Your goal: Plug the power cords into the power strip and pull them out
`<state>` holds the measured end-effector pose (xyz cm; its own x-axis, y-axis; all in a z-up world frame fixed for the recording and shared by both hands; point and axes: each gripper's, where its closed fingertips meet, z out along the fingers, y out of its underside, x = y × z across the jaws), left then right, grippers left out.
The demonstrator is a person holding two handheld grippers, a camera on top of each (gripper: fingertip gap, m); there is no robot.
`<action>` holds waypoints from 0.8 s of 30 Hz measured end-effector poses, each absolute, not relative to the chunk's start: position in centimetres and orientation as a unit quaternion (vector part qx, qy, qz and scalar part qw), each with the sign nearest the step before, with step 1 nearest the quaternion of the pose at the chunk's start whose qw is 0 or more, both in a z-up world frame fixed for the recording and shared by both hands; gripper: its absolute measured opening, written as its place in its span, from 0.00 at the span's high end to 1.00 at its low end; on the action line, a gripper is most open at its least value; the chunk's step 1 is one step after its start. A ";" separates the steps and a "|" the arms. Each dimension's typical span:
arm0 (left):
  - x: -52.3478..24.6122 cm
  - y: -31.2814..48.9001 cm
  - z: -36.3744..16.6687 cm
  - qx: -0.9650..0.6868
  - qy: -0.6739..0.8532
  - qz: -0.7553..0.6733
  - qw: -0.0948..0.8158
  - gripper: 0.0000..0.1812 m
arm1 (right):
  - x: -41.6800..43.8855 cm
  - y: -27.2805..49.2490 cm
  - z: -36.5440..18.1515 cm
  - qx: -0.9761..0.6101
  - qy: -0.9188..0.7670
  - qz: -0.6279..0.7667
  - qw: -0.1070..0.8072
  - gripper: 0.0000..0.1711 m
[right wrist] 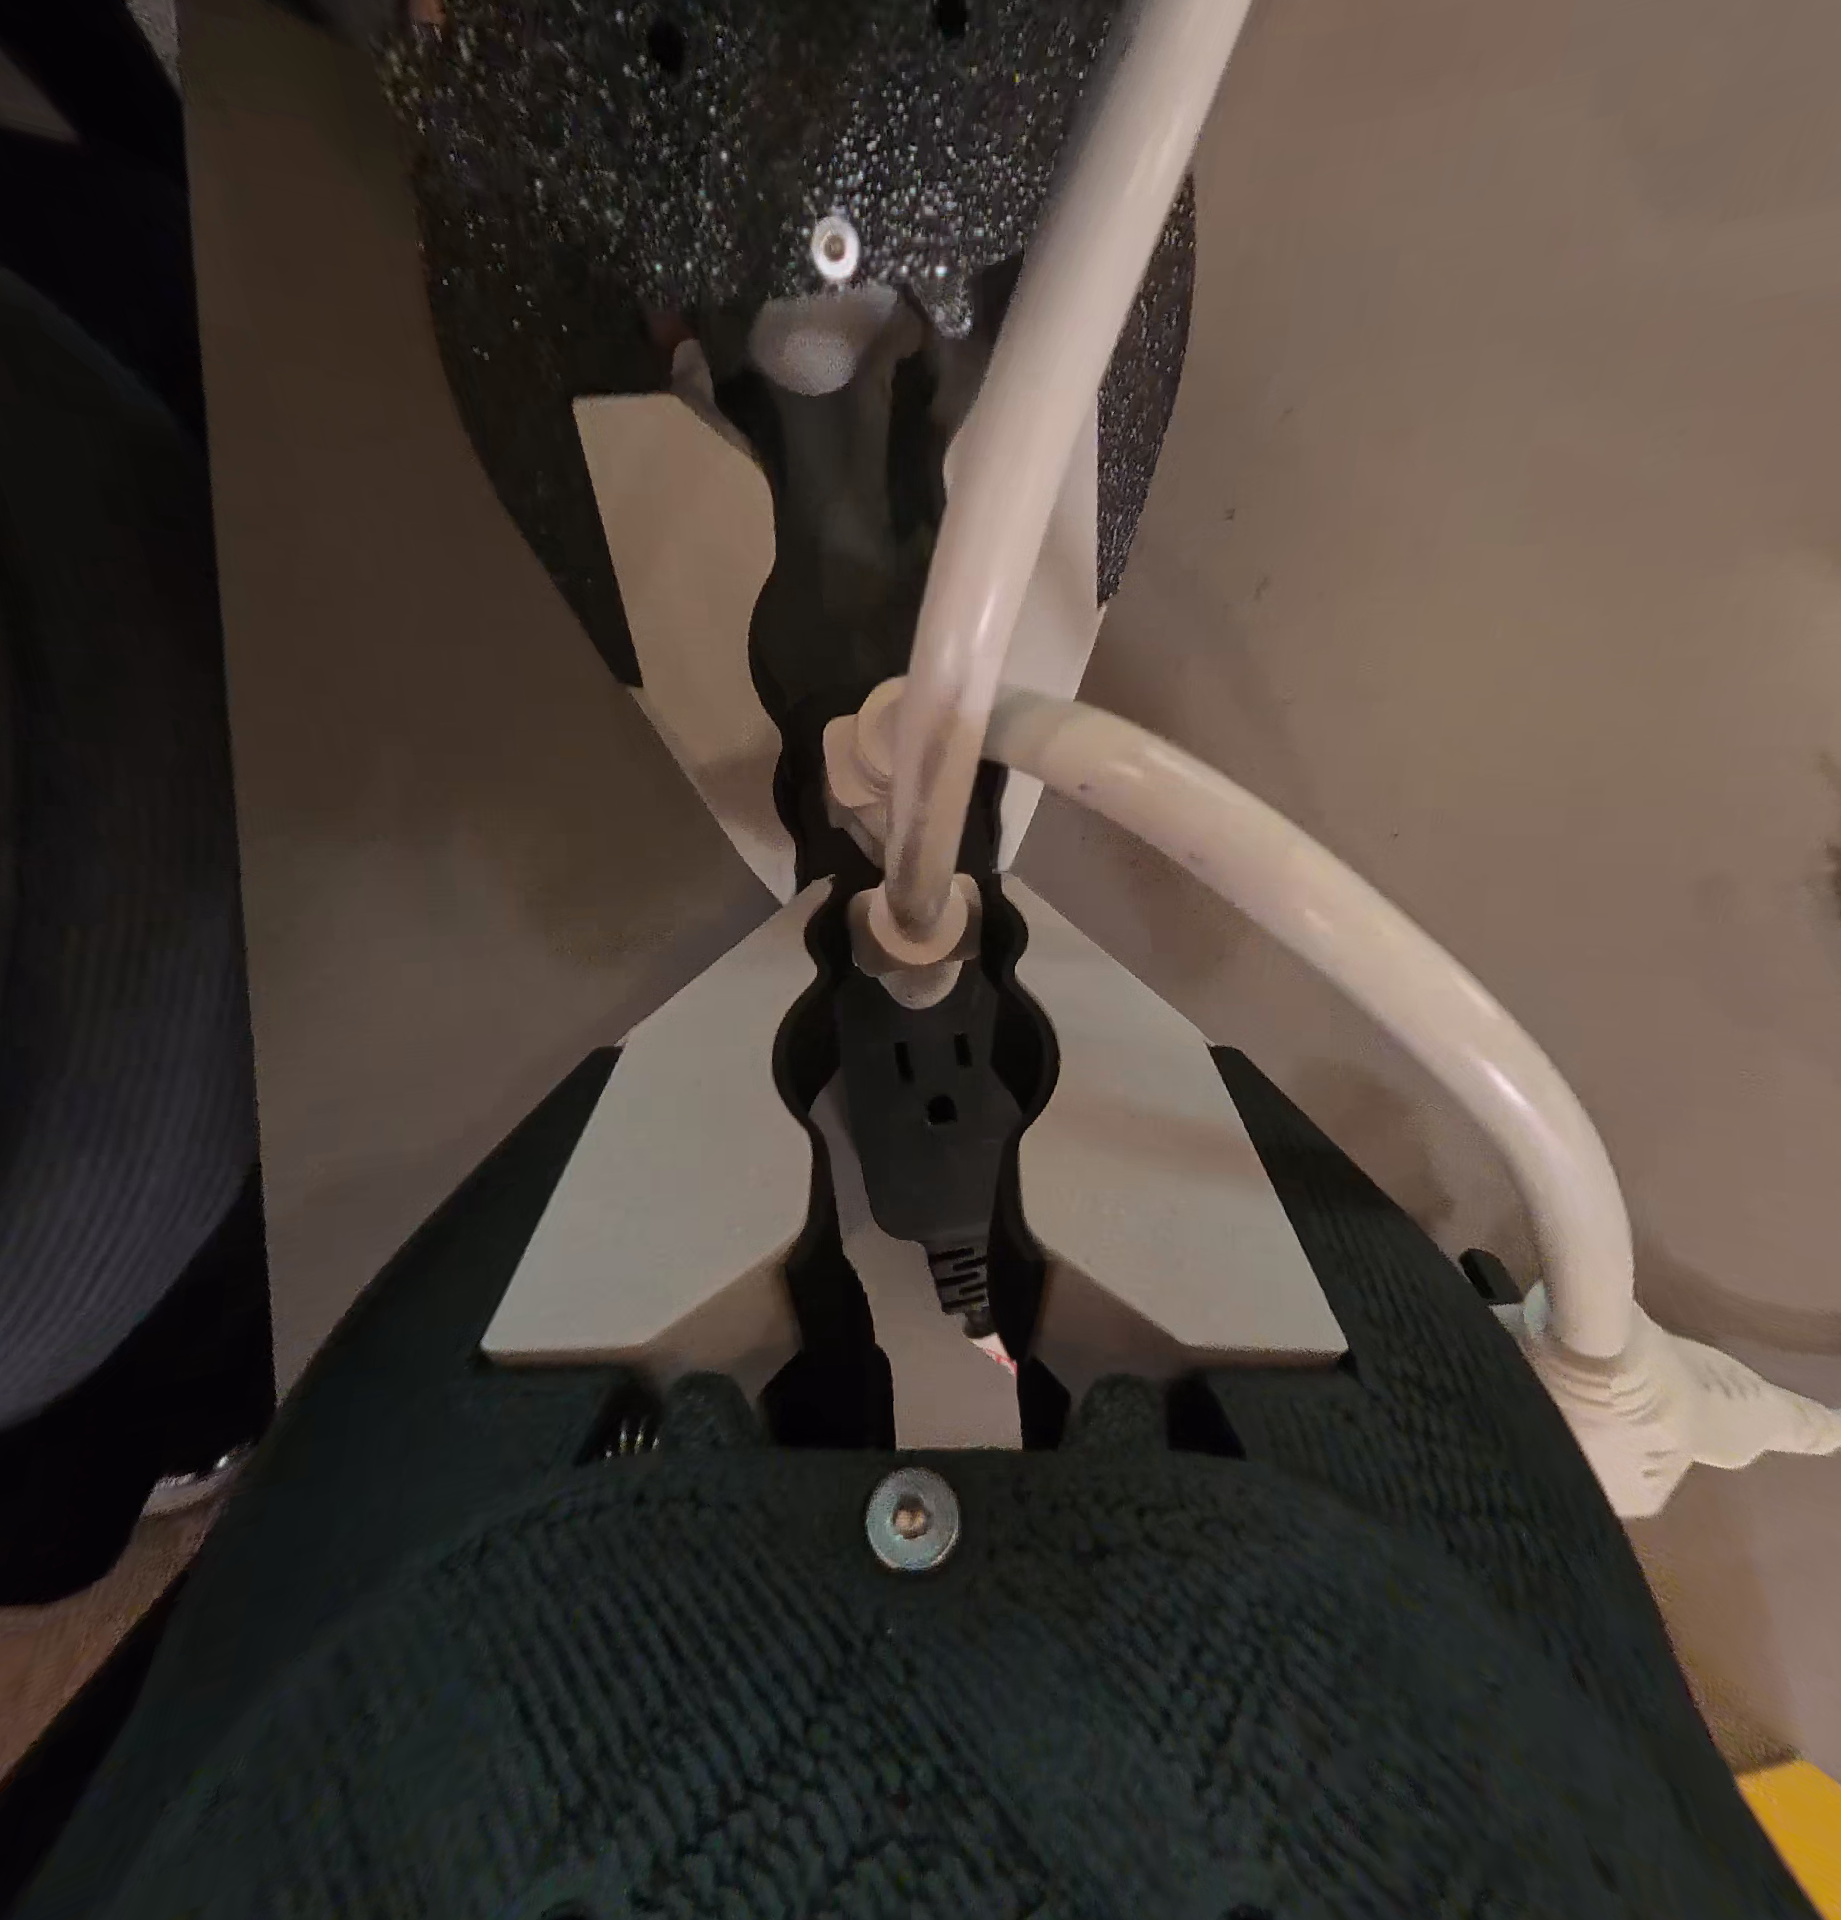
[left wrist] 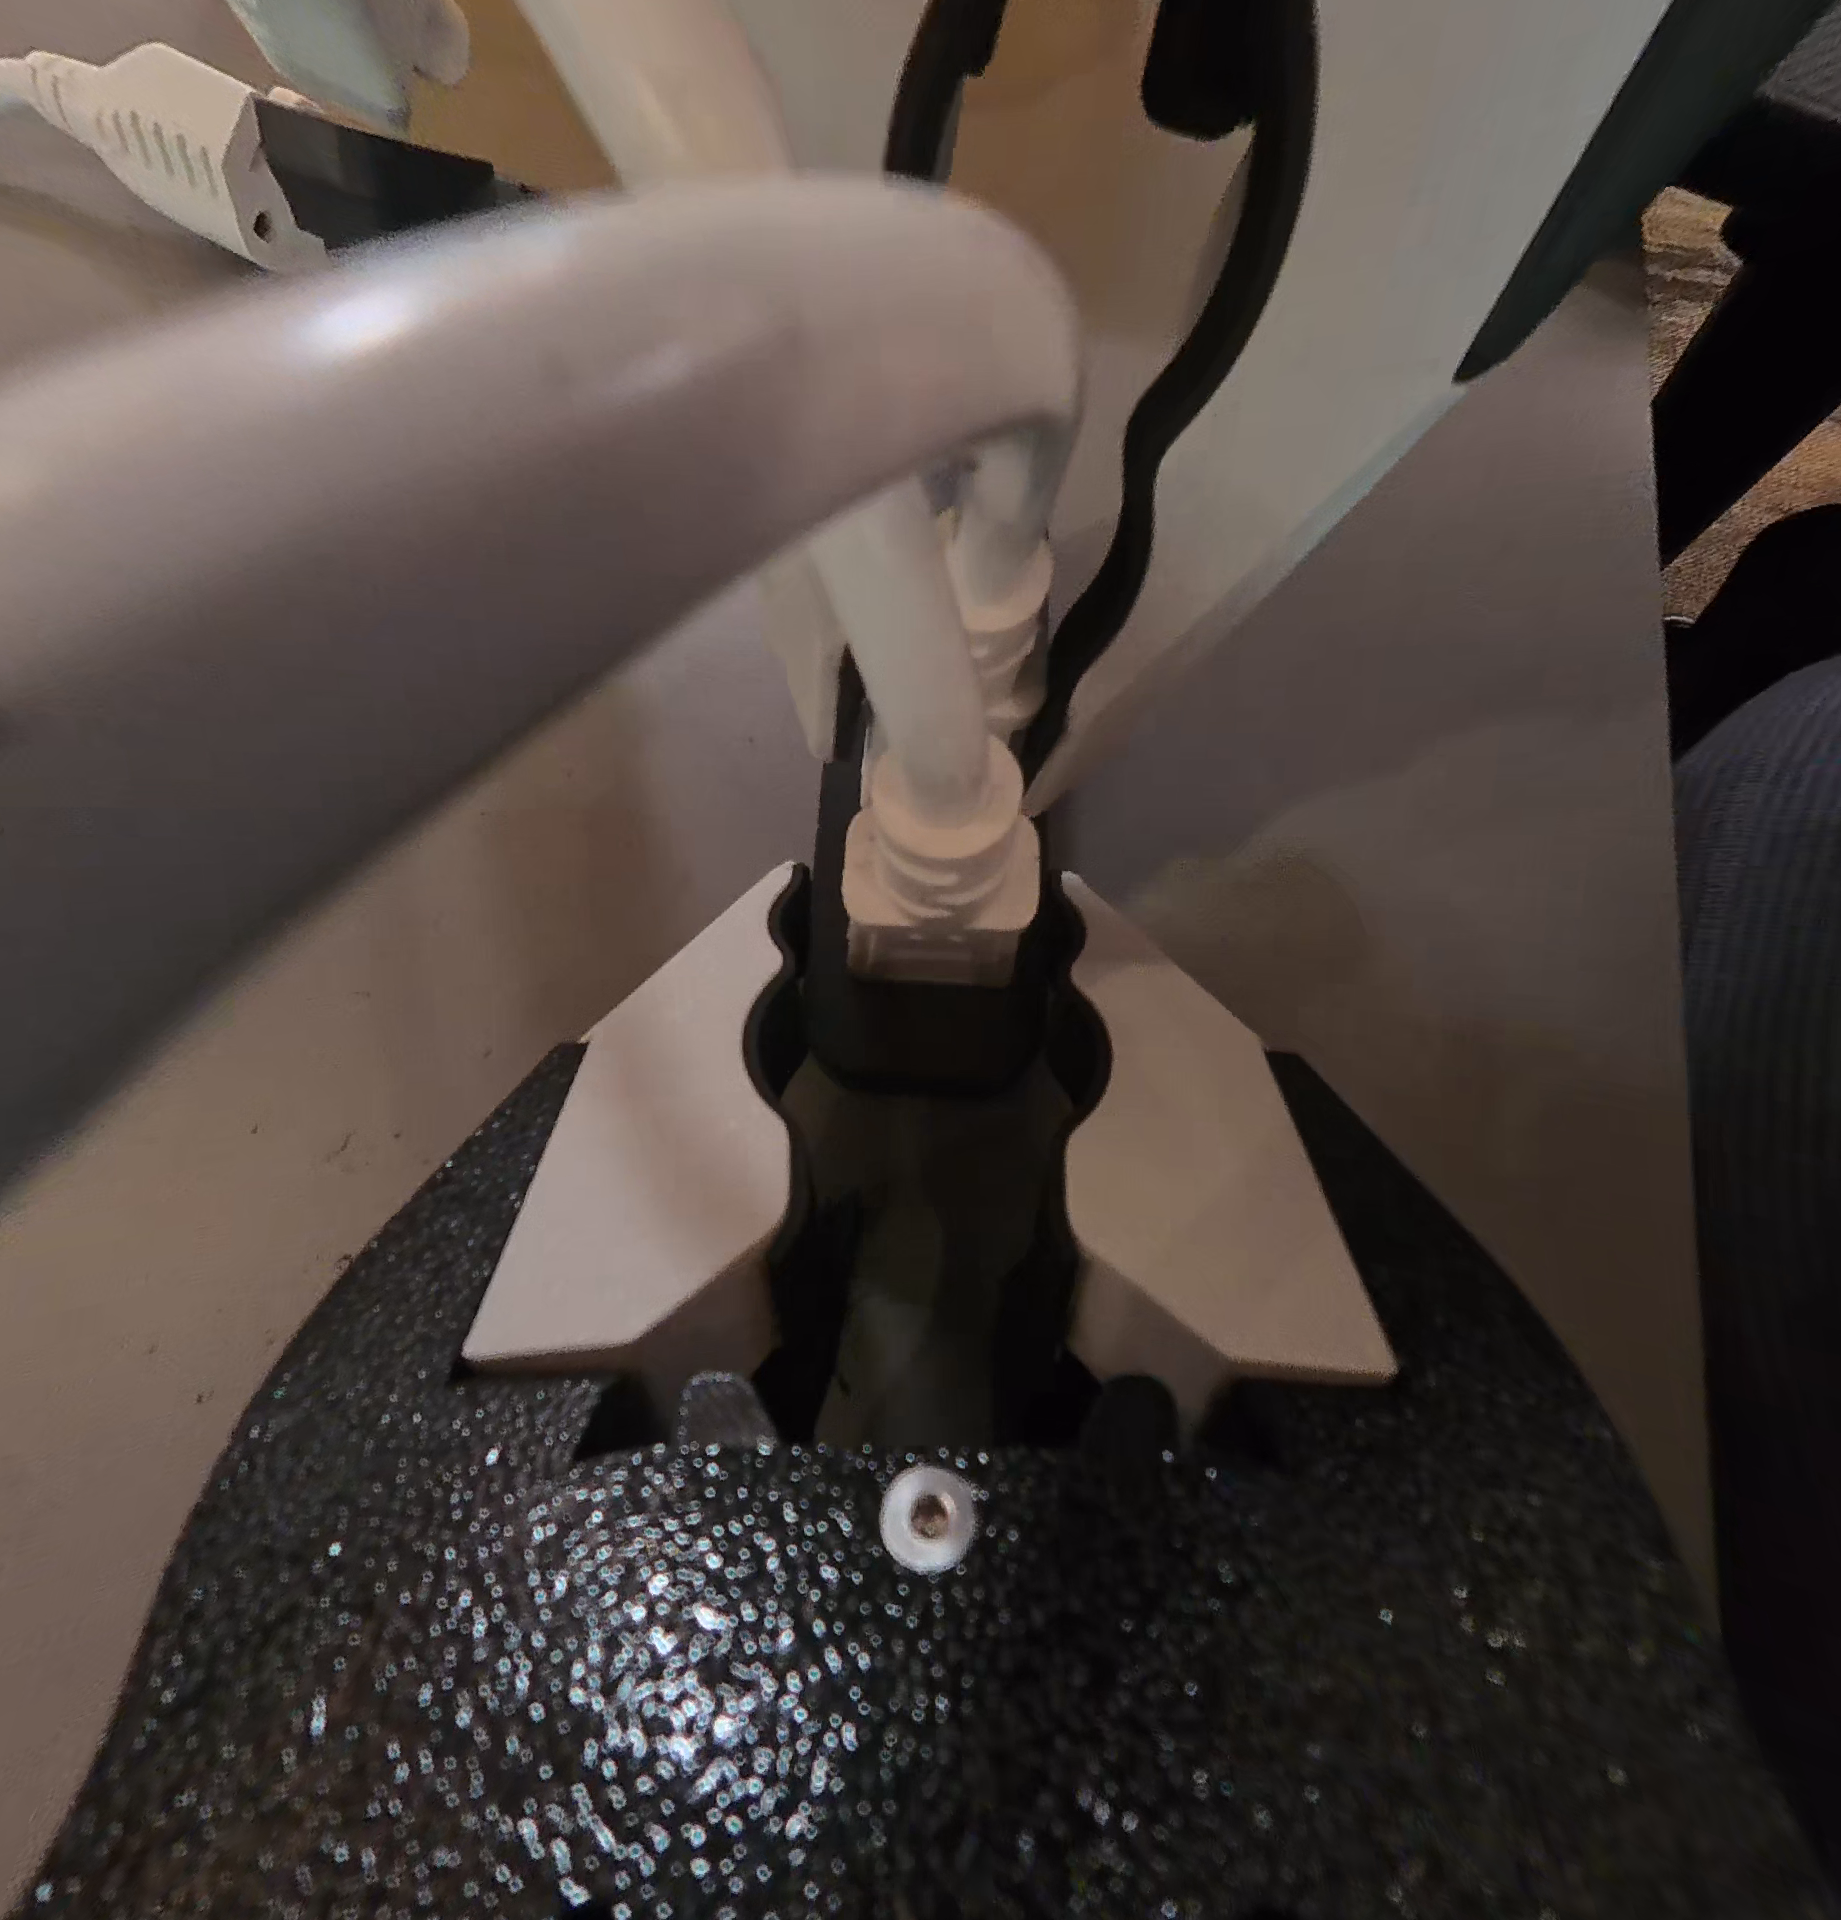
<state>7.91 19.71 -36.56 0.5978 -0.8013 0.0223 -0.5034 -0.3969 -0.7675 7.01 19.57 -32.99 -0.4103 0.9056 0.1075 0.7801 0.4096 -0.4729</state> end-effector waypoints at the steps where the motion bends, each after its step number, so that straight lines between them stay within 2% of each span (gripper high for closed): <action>1: 7.9 19.7 -36.6 -0.812 0.402 -0.199 0.373 0.76 | 7.0 19.6 -33.0 -0.513 -0.817 0.183 0.187 0.85; 3: 7.9 19.7 -36.5 -0.812 0.402 -0.200 0.374 0.76 | 6.8 19.6 -32.9 -0.499 -0.819 0.182 0.218 0.85; 6: 7.7 20.0 -36.5 -0.814 0.395 -0.204 0.375 0.76 | 6.4 20.0 -32.7 -0.459 -0.817 0.176 0.301 0.81; 8: 7.3 20.3 -36.5 -0.814 0.393 -0.200 0.379 0.76 | 6.2 20.6 -31.8 -0.468 -0.775 0.219 0.365 0.76; 12: 5.9 21.0 -36.4 -0.816 0.383 -0.188 0.390 0.76 | 7.8 22.3 -26.7 -0.435 -0.623 0.361 0.540 0.73; 17: 4.8 21.5 -36.4 -0.809 0.393 -0.194 0.391 0.77 | 10.9 26.2 -19.7 -0.365 -0.494 0.316 0.723 0.75; 24: 3.8 22.0 -36.4 -0.796 0.419 -0.209 0.384 0.77 | 11.7 31.5 -18.4 -0.383 -0.396 0.297 0.780 0.77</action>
<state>3.82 22.04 -36.36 0.5614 -0.8274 0.0115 -0.5062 -0.3544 -0.7862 11.72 31.47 -18.41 0.5094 0.7670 0.3901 -0.1608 0.5302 -0.8325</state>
